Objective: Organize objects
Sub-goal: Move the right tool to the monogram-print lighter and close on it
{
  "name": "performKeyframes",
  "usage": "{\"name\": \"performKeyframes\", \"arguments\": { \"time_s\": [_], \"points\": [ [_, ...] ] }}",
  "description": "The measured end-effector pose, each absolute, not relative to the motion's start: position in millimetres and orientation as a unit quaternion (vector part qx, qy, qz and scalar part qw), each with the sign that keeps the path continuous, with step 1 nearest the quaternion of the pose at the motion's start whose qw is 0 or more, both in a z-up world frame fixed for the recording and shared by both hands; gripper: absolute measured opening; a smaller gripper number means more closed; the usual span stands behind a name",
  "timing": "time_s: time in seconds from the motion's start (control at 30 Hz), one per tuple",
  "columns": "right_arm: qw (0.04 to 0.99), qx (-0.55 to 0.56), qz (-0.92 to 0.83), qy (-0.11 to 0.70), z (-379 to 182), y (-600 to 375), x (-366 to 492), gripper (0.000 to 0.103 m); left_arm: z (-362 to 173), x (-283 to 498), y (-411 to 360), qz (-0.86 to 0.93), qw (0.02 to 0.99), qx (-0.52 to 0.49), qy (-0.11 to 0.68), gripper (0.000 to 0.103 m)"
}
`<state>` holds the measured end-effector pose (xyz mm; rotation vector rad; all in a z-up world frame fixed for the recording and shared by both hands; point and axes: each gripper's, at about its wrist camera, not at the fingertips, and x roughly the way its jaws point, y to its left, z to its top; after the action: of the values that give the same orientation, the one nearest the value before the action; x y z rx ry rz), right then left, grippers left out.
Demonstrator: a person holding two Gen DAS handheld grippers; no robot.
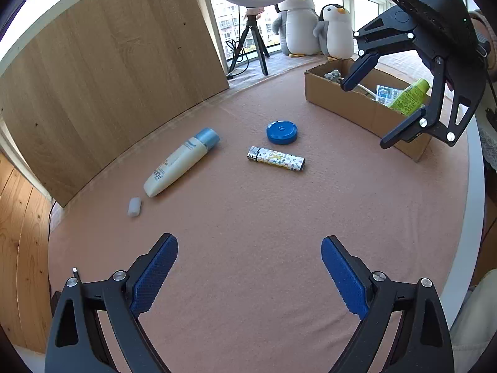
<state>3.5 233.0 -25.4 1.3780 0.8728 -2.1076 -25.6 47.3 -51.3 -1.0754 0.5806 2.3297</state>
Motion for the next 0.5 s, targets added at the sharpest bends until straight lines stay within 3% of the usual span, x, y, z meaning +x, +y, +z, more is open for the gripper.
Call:
{"name": "performKeyframes", "arguments": {
  "time_s": [0.5],
  "points": [
    [0.015, 0.556, -0.827, 0.077, -116.2, 220.4, -83.2, 0.070, -14.4, -16.6, -26.3, 0.895, 0.110, -0.425, 0.082, 0.098]
  ]
}}
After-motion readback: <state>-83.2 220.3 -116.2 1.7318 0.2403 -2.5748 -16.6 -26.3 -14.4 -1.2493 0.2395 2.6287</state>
